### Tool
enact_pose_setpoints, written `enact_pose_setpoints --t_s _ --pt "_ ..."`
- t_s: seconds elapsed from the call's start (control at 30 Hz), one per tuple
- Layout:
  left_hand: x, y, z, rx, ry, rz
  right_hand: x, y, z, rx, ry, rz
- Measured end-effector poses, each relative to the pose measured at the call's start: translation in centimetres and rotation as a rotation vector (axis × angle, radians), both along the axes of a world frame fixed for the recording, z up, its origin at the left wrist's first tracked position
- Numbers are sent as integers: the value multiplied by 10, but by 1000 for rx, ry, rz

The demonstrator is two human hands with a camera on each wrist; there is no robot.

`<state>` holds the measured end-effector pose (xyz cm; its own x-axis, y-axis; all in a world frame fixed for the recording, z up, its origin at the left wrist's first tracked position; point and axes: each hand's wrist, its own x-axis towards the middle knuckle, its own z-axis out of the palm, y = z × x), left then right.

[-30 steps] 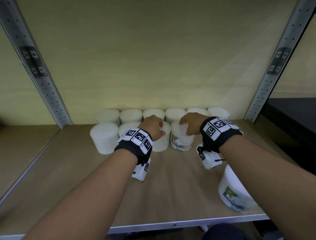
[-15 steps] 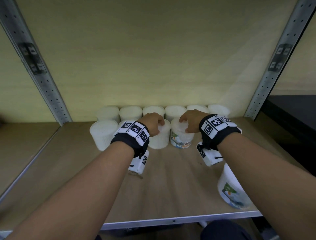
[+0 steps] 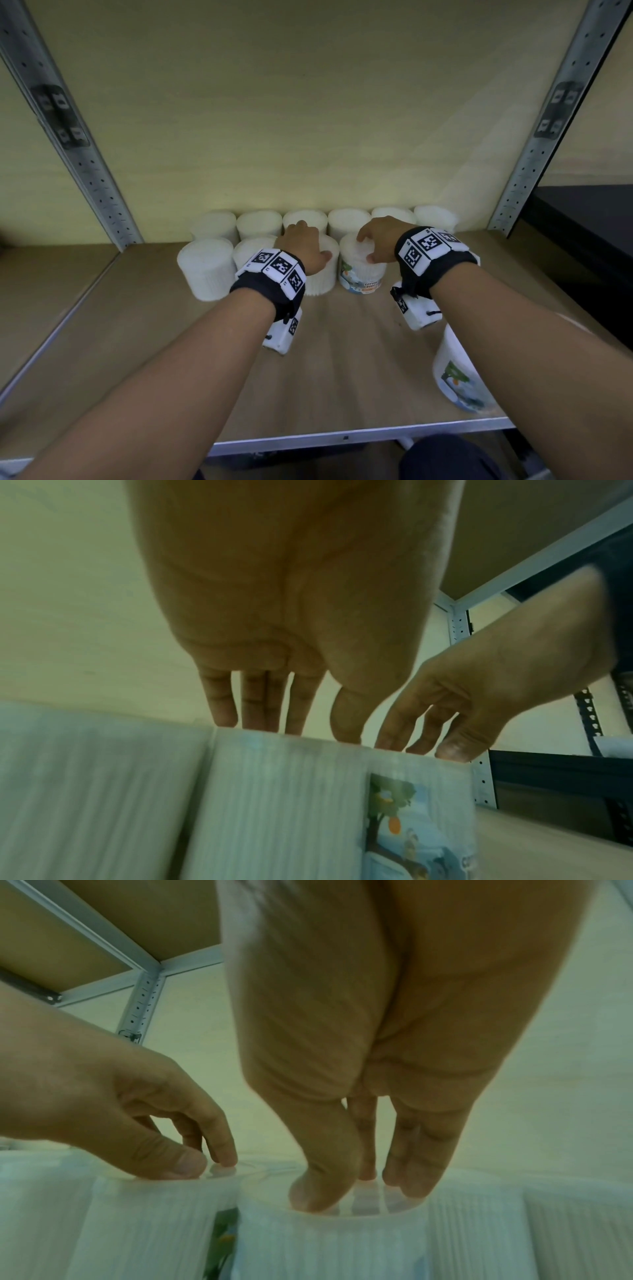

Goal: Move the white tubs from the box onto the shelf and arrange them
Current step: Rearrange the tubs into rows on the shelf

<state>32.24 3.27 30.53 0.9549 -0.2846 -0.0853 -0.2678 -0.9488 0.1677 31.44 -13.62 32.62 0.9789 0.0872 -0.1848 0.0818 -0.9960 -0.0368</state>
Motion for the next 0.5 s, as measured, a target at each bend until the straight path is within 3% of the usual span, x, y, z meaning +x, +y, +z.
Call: enact_pose_setpoints --t_s 0.5 --pt "0 7 18 -102 200 -109 -1 1 1 -10 -8 9"
